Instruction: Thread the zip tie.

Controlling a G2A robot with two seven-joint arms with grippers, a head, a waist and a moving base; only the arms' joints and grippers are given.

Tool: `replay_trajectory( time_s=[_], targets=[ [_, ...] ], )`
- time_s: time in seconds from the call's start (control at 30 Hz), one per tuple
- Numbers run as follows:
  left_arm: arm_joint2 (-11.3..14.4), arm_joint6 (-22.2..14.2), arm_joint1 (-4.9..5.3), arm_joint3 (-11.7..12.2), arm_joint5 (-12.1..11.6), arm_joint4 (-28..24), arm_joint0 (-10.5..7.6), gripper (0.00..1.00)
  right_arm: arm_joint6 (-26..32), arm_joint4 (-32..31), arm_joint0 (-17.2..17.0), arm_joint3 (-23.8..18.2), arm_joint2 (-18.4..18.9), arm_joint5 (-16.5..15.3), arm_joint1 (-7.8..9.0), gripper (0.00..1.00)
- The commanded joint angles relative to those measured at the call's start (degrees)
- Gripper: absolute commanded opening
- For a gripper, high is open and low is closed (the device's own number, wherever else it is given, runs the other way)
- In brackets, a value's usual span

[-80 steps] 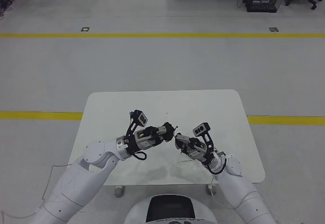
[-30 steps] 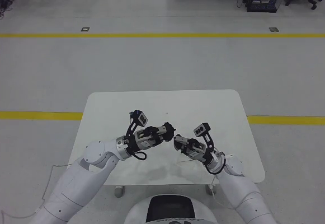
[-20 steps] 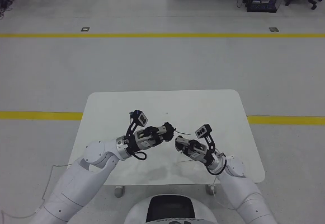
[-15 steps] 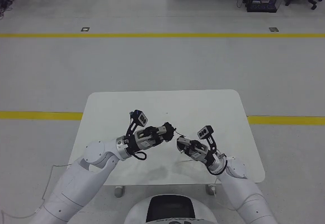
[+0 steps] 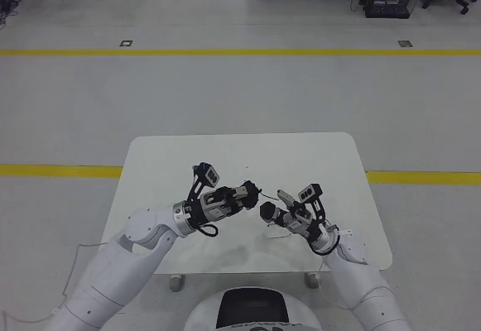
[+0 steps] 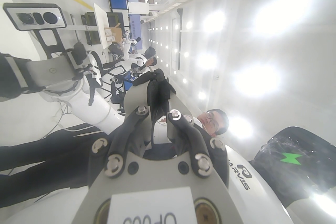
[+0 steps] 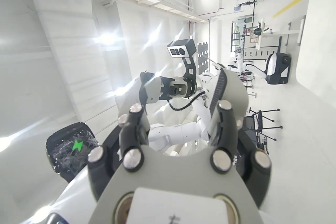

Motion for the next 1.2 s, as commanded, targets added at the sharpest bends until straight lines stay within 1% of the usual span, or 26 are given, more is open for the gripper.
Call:
replay_trajectory(
  time_s=[0.0, 0.07, 0.17, 0.2, 0.23, 0.27, 0.43, 0.47, 0.5, 0.57, 0.63, 0.77, 0.8, 1.17],
  targets=[
    [0.2, 0.2, -0.04, -0.4, 0.5, -0.4, 0.24, 0.00, -0.4, -1.6, -0.7, -1.4, 1.6, 0.0, 0.41, 1.00],
    [0.3, 1.1, -0.07, -0.7, 1.8, -1.2, 0.70, 0.00, -0.8, -2.8, -1.4, -2.7, 3.3, 0.0, 0.79, 1.00],
    [0.3, 3.2, -0.16, -2.1, 3.5, -3.1, 1.59, 0.00, -1.4, -4.3, -2.3, -4.3, 5.5, 0.0, 1.21, 1.00],
    [0.2, 4.5, -0.22, -2.5, 4.1, -4.6, 2.16, 0.00, -1.5, -4.5, -2.7, -4.9, 6.4, 0.0, 1.35, 1.00],
    [0.0, 5.4, -0.22, -2.7, 4.6, -5.0, 2.39, 0.00, -2.6, -4.2, -3.0, -5.5, 7.6, 0.0, 1.42, 1.00],
    [-0.1, 5.3, -0.16, -3.1, 4.5, -3.9, 2.24, 0.00, -3.4, -4.1, -3.2, -5.8, 8.0, 0.0, 1.43, 1.00],
    [-0.1, 5.3, -0.16, -3.1, 4.5, -3.9, 2.24, 0.00, -3.4, -4.1, -3.2, -5.8, 8.0, 0.0, 1.43, 1.00],
    [0.0, 5.5, -0.18, -3.1, 4.5, -4.1, 2.29, 0.00, -3.4, -4.1, -3.2, -5.8, 8.0, 0.0, 1.43, 1.00],
    [0.1, 6.6, -0.27, -3.1, 4.7, -4.6, 2.49, 0.00, -4.0, -4.2, -3.2, -5.9, 8.0, 0.1, 1.43, 1.00],
    [0.3, 8.6, -0.48, -3.3, 4.4, -6.1, 3.07, 0.00, -5.1, -4.1, -3.7, -6.9, 8.3, 0.0, 1.56, 1.00],
    [0.2, 9.9, -0.71, -3.5, 3.5, -8.9, 3.85, 0.00, -5.1, -3.4, -4.3, -8.1, 9.6, 0.0, 1.81, 1.00],
    [0.1, 11.2, -1.04, -4.3, 1.4, -12.5, 5.39, 0.00, -4.5, -2.1, -5.4, -9.8, 12.2, 0.0, 2.17, 1.00],
    [0.1, 11.2, -1.07, -4.7, 0.9, -12.6, 5.81, 0.00, -3.7, -1.6, -5.7, -10.0, 12.5, 0.0, 2.22, 1.00],
    [0.1, 11.2, -1.07, -4.8, 0.8, -12.3, 5.95, 0.00, -3.6, -1.5, -5.7, -10.0, 12.6, 0.0, 2.24, 1.00]
  ],
)
